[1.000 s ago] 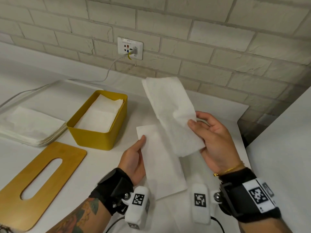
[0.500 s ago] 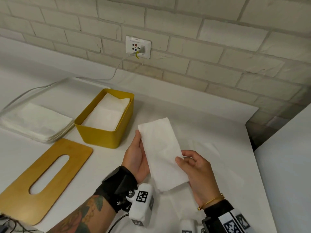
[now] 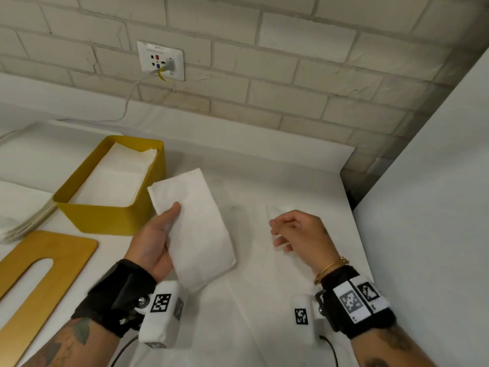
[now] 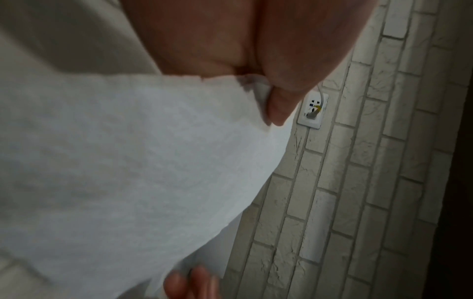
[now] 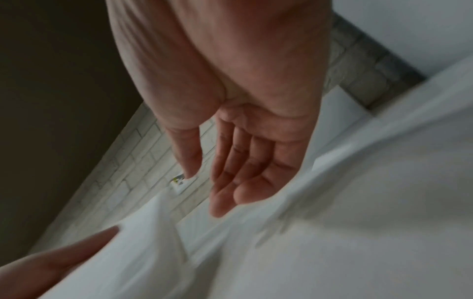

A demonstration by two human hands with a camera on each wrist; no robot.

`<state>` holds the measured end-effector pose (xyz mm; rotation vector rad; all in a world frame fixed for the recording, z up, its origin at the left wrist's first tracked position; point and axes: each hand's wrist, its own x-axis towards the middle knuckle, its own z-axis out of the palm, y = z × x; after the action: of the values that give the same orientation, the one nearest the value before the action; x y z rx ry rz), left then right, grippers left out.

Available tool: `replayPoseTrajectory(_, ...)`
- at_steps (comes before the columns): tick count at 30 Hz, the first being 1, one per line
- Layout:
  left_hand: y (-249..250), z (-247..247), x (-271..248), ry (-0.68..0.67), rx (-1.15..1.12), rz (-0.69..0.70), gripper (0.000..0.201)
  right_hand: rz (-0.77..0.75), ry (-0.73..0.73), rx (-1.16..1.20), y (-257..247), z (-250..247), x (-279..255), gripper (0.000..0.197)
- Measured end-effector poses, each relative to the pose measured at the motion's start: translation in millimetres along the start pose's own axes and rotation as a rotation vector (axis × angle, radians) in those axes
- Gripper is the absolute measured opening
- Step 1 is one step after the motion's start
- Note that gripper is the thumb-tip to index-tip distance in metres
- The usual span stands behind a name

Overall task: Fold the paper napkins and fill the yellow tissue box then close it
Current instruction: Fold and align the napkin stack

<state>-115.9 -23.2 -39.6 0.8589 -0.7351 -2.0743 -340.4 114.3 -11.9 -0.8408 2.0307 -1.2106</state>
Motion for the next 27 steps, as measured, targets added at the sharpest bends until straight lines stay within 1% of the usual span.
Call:
replayPoseTrajectory(2, 4.6, -3.7, -1.7, 0.013, -0.014, 0.008, 0.026, 0.016, 0.041, -0.128, 1.1, -21.9, 21.0, 0.003)
replayPoseTrajectory(4, 6.1, -3.7, -4.0, 0.019, -0.008, 0.004, 0.029, -0.033, 0.031, -0.348, 5.7, -33.5, 47.6, 0.006)
replayPoseTrajectory(6, 5.2, -0.9, -7.3, 0.022, 0.013, 0.002, 0.029, -0.096, -0.062, -0.524, 3.4, -33.4, 71.3, 0.016)
replayPoseTrajectory(7, 4.6, 0.6, -9.4, 0.022, 0.024, 0.003, 0.028, -0.107, -0.125, -0.575, 2.1, -30.3, 82.7, 0.021)
replayPoseTrajectory(10, 3.8, 3.5, -15.2, 0.04, 0.05, 0.003, 0.028, -0.084, -0.299, -0.736, -6.7, -15.3, 106.3, 0.04)
replayPoseTrajectory(12, 4.8, 2.1, -18.8, 0.06, 0.064, 0.005, 0.027, -0.062, -0.353, -0.829, -12.1, -5.3, 112.2, 0.054)
replayPoseTrajectory(13, 5.7, 0.6, -19.8, 0.073, 0.066, 0.007, 0.027, -0.069, -0.363, -0.89, -13.0, -1.6, 114.1, 0.057)
replayPoseTrajectory(14, 6.8, -0.6, -21.0, 0.085, 0.063, 0.006, 0.028, -0.075, -0.365, -0.952, -13.2, 1.3, 115.4, 0.056)
replayPoseTrajectory(16, 9.4, -4.1, -22.2, 0.103, 0.049, 0.0, 0.032, -0.059, -0.358, -1.002, -11.0, 4.9, 119.3, 0.044)
replayPoseTrajectory(18, 11.8, -7.7, -22.2, 0.115, 0.032, -0.005, 0.035, -0.043, -0.35, -0.948, -6.7, 6.0, 124.7, 0.033)
replayPoseTrajectory(20, 13.5, -9.8, -21.8, 0.123, 0.025, -0.001, 0.034, -0.063, -0.352, -0.912, -5.5, 3.7, 127.9, 0.025)
replayPoseTrajectory(24, 15.0, -8.4, -21.1, 0.128, 0.03, 0.001, 0.04, -0.1, -0.326, -0.791, -11.8, -15.3, 125.3, 0.017)
replayPoseTrajectory(27, 15.2, -5.8, -19.8, 0.132, 0.036, 0.005, 0.034, -0.101, -0.375, -0.775, -17.1, -37.0, 121.1, 0.012)
